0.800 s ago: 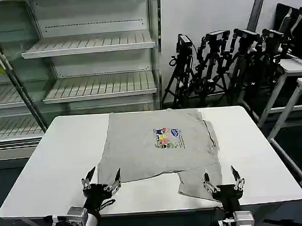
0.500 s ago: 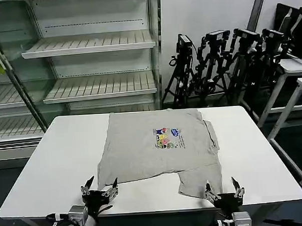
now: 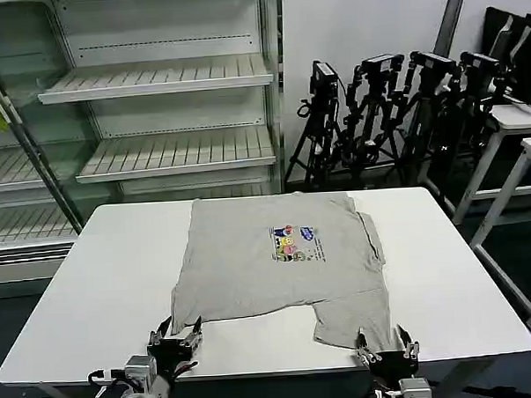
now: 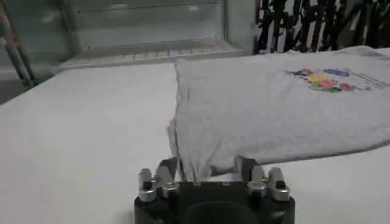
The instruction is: Fold and organize the clothes.
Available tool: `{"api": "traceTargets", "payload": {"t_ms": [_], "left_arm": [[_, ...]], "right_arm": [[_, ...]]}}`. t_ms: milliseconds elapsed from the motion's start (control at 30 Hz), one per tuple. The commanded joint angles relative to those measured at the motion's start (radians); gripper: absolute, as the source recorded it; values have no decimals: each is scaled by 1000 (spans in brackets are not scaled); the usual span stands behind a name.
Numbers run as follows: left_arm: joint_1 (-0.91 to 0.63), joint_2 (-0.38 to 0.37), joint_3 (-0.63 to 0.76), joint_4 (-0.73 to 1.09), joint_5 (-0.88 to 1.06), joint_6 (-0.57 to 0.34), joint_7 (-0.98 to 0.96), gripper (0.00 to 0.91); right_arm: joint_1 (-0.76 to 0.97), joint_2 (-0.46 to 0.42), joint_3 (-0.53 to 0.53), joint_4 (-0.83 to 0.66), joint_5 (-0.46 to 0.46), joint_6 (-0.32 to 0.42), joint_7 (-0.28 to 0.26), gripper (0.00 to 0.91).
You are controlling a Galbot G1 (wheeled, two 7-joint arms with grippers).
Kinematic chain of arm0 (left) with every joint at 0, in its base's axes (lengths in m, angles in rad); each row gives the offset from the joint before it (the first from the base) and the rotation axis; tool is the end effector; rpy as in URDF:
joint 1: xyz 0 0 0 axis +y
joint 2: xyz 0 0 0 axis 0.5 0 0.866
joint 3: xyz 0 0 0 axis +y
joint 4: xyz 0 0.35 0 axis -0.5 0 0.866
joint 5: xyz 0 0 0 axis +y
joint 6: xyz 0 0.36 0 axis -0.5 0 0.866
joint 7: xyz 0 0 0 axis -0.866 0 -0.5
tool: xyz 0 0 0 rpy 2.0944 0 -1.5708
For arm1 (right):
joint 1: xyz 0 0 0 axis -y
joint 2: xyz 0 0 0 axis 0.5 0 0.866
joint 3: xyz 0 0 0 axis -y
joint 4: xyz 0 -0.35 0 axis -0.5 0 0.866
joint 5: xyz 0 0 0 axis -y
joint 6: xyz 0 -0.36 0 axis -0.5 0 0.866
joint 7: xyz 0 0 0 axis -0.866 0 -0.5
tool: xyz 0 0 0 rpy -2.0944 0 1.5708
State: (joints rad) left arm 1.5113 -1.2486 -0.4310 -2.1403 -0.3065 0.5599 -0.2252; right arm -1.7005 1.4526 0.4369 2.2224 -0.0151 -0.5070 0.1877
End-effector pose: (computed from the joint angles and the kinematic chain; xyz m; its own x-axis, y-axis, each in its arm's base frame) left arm 0.1998 0.0228 -0.2753 -0.8768 0.0254 0.4803 0.0538 0.9975 0.0454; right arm 0.1452 0.0091 -0.2795 -0.8757 0.0913 0.4742 0.0236 0.9889 -0.1468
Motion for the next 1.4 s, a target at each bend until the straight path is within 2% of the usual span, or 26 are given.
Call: {"api": "traceTargets", "payload": {"t_ms": [33,133,267,400,767,867,1067,1400], "left_arm": [[-7,2,-4,21,-17,16,-2,50],[-5,0,-3,15,-28,11,1,50],[2,-1,-2,7,-28,-4,10,50],[16,3,-7,-29,-40,-13,19,50],[122,-4,-36,-244,-34,-16,14,50],[147,-11,-48,-301,-30,-14,11,50],[151,11,-74,-366,-28,-11,10,50],[-44,101,-29,-161,-78,-35,29,50]], "right_arm": [[-8,4,-11,-24,21,-21,3,0],[-6,6,-15,-20,39,0,8,0],[-6,15,-15,4,123,62,47,0],[-46,11,-13,67,129,91,51,0],[-228,-32,27,360,128,127,43,0],[-215,-45,60,396,140,136,41,0],[-52,-104,161,341,256,130,44,0],[253,-193,158,57,338,128,58,0]]}}
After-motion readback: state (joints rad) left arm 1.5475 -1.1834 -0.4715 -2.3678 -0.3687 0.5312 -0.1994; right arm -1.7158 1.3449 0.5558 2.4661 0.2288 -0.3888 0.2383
